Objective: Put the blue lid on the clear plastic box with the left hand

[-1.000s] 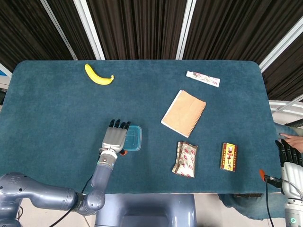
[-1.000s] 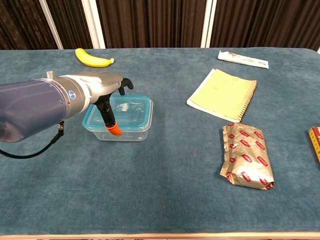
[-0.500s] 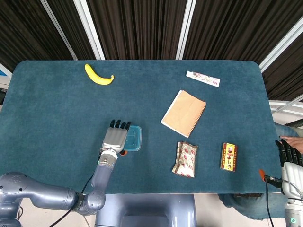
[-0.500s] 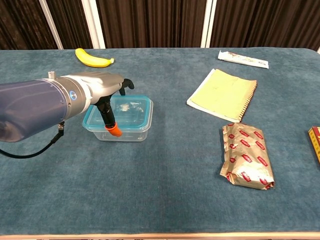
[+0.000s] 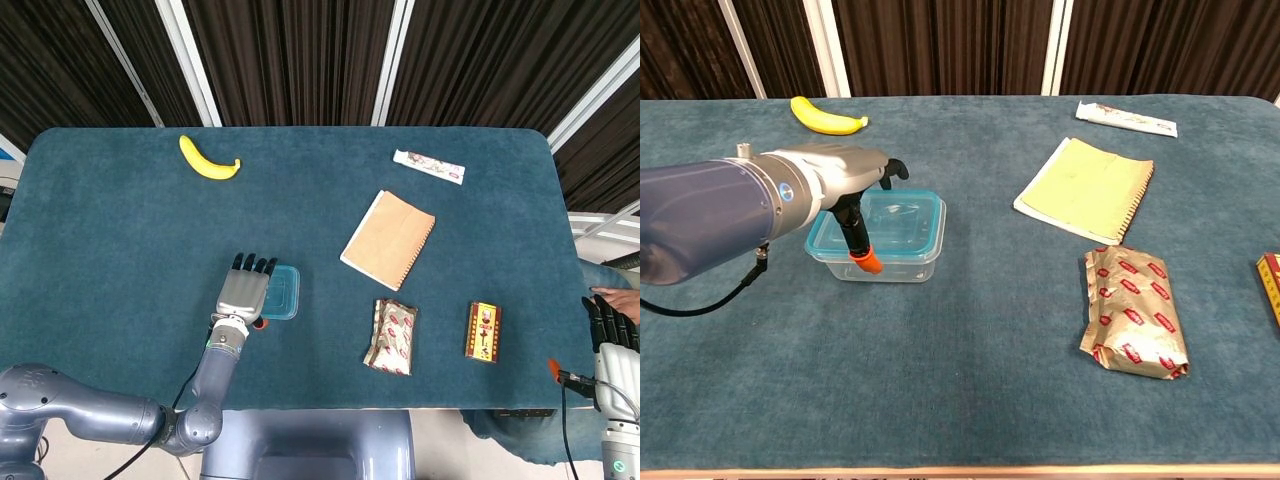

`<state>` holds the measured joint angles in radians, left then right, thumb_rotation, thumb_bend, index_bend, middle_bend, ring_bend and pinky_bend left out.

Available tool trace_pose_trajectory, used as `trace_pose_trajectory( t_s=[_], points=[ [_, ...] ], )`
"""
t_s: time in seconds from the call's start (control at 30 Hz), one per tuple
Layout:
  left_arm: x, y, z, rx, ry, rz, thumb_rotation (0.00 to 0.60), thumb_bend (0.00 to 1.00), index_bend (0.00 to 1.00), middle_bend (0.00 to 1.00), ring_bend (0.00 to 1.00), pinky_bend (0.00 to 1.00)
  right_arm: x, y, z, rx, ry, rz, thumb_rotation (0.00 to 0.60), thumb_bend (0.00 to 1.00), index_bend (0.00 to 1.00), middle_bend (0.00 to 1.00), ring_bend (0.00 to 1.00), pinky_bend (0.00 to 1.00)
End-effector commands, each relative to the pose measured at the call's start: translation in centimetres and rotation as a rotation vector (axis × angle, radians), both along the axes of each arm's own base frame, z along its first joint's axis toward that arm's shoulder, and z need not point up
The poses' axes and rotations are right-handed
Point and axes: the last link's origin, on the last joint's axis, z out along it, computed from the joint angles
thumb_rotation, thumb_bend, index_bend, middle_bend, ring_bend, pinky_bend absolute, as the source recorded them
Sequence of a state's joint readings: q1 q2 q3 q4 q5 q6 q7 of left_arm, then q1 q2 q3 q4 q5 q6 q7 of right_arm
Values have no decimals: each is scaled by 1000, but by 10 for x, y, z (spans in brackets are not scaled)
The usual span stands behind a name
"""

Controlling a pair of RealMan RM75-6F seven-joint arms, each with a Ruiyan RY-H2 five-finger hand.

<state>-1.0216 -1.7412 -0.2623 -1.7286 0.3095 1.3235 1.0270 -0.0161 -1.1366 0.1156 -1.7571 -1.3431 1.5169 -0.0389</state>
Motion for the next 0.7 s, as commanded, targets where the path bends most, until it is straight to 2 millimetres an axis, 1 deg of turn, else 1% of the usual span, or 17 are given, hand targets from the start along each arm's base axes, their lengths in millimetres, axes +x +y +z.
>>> trace_pose_trajectory(
  t_s=[0.03, 0.53, 0.7],
  points=[
    [0, 0, 0, 1, -1, -1, 600, 149, 28, 102, 0, 0, 0, 0, 0, 0, 1, 0, 600, 268, 44, 0, 0, 0],
    [2, -1, 1, 17, 14, -16, 600, 148, 21, 94, 0, 0, 0, 0, -1, 4, 2, -1, 600, 268, 44, 0, 0, 0],
    [2, -2, 1, 12, 22, -16, 600, 126, 13, 87, 0, 0, 0, 0, -1, 5, 3, -3, 600, 268, 44, 0, 0, 0]
  ],
)
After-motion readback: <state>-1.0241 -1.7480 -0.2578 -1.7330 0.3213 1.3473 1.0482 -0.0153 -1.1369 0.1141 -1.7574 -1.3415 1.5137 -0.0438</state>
